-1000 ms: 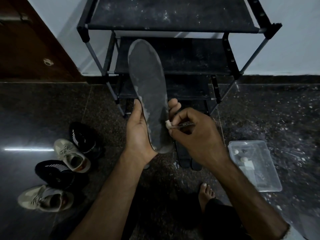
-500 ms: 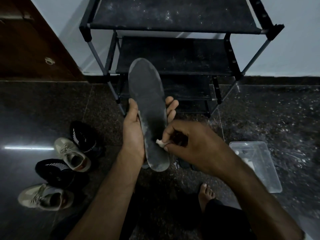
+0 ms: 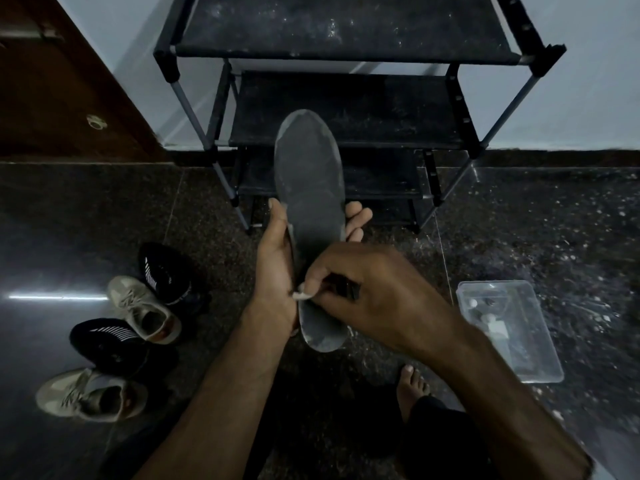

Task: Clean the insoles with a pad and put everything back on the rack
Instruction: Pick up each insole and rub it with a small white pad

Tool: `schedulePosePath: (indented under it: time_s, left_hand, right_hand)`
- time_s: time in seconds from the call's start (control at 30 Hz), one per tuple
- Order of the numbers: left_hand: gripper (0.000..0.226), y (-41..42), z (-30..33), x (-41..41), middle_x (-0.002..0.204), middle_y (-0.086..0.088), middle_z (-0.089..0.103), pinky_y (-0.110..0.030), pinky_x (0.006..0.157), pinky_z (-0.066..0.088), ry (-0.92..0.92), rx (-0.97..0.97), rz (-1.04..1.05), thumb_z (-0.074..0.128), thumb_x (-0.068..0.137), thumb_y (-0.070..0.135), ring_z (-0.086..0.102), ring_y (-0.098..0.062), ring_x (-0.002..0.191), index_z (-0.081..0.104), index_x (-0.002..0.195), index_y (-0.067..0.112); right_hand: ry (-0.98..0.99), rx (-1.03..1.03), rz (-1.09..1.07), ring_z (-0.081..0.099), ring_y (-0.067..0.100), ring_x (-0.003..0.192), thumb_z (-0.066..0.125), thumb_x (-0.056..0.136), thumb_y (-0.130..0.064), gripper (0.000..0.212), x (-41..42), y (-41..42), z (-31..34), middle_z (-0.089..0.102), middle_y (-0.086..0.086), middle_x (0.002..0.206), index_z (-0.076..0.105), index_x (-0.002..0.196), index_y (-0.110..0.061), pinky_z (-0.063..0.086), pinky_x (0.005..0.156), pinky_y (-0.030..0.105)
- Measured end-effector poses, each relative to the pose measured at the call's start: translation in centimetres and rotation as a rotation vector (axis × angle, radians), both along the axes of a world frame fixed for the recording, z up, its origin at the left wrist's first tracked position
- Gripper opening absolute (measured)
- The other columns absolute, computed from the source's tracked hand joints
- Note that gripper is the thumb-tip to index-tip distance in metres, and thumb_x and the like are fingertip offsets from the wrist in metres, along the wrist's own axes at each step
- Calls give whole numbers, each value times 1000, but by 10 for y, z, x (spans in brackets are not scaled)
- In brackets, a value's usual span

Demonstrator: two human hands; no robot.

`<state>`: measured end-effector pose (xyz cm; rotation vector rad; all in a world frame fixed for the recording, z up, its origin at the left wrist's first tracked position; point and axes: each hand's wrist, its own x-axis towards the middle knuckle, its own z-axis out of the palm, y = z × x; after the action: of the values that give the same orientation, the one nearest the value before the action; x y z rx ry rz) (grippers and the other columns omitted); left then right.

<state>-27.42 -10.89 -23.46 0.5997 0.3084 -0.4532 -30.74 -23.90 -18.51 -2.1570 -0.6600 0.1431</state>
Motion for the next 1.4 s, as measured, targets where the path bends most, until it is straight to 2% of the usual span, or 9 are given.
schedulePosePath:
  time_s: [0.2,0.33,0.4,0.53,0.7,0.83,0.93,1.1,1.4]
  left_hand:
    - [79,-5,8,-3,132,-22,58,-44,107,42,36,38,15,29,92,67,58,-32,121,64,122,2]
    - [80,-10,11,-5,81,-10,75,-29,61,59,-9,107,38,21,99,55,73,-20,73,79,74,7]
    - [82,-10,14,-3,76,-9,75,-27,54,57,-41,94,25,20,100,54,73,-20,68,78,69,5]
    - [78,-5,11,0,94,-14,74,-32,70,60,-30,58,11,22,98,57,72,-23,87,77,91,3]
    - [73,0,10,0,121,-21,63,-36,103,44,-25,50,62,28,95,60,51,-32,127,56,129,2]
    - [71,-2,10,1,124,-18,63,-32,95,50,-48,69,40,22,96,61,51,-29,129,55,131,9]
    - [72,-3,9,1,127,-18,61,-31,92,52,-59,78,26,20,96,62,52,-30,128,52,135,10]
    - [73,-4,11,0,128,-17,61,-35,98,50,-45,90,18,22,96,62,53,-27,127,54,132,8]
    - [61,-5,3,4,124,-13,66,-41,96,49,2,317,-47,27,98,56,61,-27,116,60,128,14]
  right_hand:
    - [-23,28,-227,63,4,86,71,86,-18,9,2,-4,-7,67,-12,90,66,92,-22,55,73,31]
    - [66,200,-467,62,-5,91,68,89,-13,12,3,-7,-11,64,-17,85,60,91,-21,47,73,8]
    - [129,262,-494,63,-2,86,65,90,-10,12,4,-9,-9,64,-17,85,59,91,-20,48,68,9]
    - [252,277,-461,65,11,78,59,92,-7,15,9,-17,-11,66,-12,89,63,92,-21,56,65,26]
    - [382,156,-399,64,4,73,62,89,-8,15,11,-28,-13,70,-10,83,71,87,-19,54,69,28]
    - [551,216,-358,60,7,65,63,89,-33,21,8,-25,-13,65,-10,66,72,82,-15,50,67,27]
    - [542,263,-321,61,6,68,63,92,-25,24,6,-18,-16,68,4,78,71,87,-3,48,63,16]
    - [601,356,-358,62,17,73,62,93,-18,22,6,-20,-20,67,23,92,69,94,2,54,61,20]
    - [619,434,-450,60,7,66,63,92,-20,16,10,-31,-31,64,2,76,70,84,-7,52,59,19]
